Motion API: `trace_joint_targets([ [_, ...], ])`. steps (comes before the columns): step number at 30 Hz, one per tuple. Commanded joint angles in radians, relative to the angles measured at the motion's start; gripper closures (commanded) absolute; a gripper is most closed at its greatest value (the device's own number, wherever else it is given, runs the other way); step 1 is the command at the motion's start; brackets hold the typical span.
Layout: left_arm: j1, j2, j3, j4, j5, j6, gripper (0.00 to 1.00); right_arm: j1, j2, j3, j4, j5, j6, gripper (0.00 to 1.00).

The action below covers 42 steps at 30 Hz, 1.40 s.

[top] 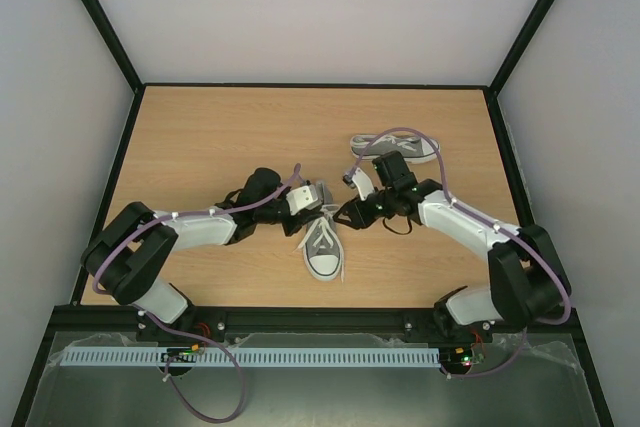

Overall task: Tie the shoes
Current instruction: Cross the shoelace with the shoelace.

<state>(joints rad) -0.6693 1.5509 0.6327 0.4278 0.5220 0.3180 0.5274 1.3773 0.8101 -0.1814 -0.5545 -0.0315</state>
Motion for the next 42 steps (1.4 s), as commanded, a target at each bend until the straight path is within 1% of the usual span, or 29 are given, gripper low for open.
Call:
trace_joint_targets([
  [1,-0.004,-0.006,-0.012,0.037,-0.01,0.015,0.81,-0.017,0.038,0.023,0.008,0.006,0.055,0.6],
  [2,-0.005,-0.008,-0.012,0.037,-0.012,0.016,0.8,-0.018,0.043,0.024,0.025,0.008,0.064,0.56],
  [6,-0.005,-0.012,-0.014,0.03,-0.011,0.026,0.8,-0.036,0.059,0.025,0.087,0.012,0.106,0.52],
  [9,-0.004,-0.012,-0.018,0.028,-0.005,0.029,0.79,-0.043,0.087,0.026,0.145,-0.032,0.128,0.48],
  [11,-0.006,-0.013,-0.021,0.028,-0.004,0.032,0.79,-0.043,0.113,0.028,0.182,-0.067,0.139,0.48],
  [12,-0.006,-0.014,-0.021,0.027,-0.005,0.033,0.78,-0.043,0.126,0.033,0.19,-0.082,0.142,0.5],
  [13,-0.006,-0.014,-0.021,0.024,-0.005,0.033,0.77,-0.043,0.14,0.04,0.194,-0.094,0.143,0.56],
  [16,-0.006,-0.017,-0.019,0.012,-0.015,0.039,0.73,-0.042,0.161,0.06,0.2,-0.122,0.144,0.77],
  [18,-0.006,-0.018,-0.017,0.004,-0.035,0.03,0.7,-0.04,0.165,0.066,0.21,-0.14,0.151,0.84],
  [20,-0.004,-0.023,-0.015,-0.011,-0.051,0.029,0.66,-0.033,0.163,0.072,0.208,-0.147,0.15,0.87],
  [22,-0.002,-0.031,-0.01,-0.033,-0.058,0.034,0.61,-0.019,0.158,0.08,0.194,-0.13,0.137,0.89],
  [26,0.012,-0.039,0.003,-0.088,-0.052,0.04,0.55,0.019,0.158,0.098,0.176,-0.108,0.132,0.9],
  [31,0.025,-0.031,0.007,-0.112,-0.027,0.049,0.52,0.057,0.165,0.111,0.172,-0.07,0.135,0.9],
  [36,0.013,-0.012,0.009,-0.05,0.011,0.012,0.54,0.066,0.176,0.126,0.166,-0.064,0.133,0.9],
  [40,-0.001,0.008,0.014,-0.014,0.006,-0.012,0.64,0.069,0.177,0.131,0.164,-0.06,0.129,0.89],
  [42,-0.003,0.015,0.02,-0.011,-0.001,-0.014,0.65,0.069,0.175,0.13,0.159,-0.049,0.126,0.88],
])
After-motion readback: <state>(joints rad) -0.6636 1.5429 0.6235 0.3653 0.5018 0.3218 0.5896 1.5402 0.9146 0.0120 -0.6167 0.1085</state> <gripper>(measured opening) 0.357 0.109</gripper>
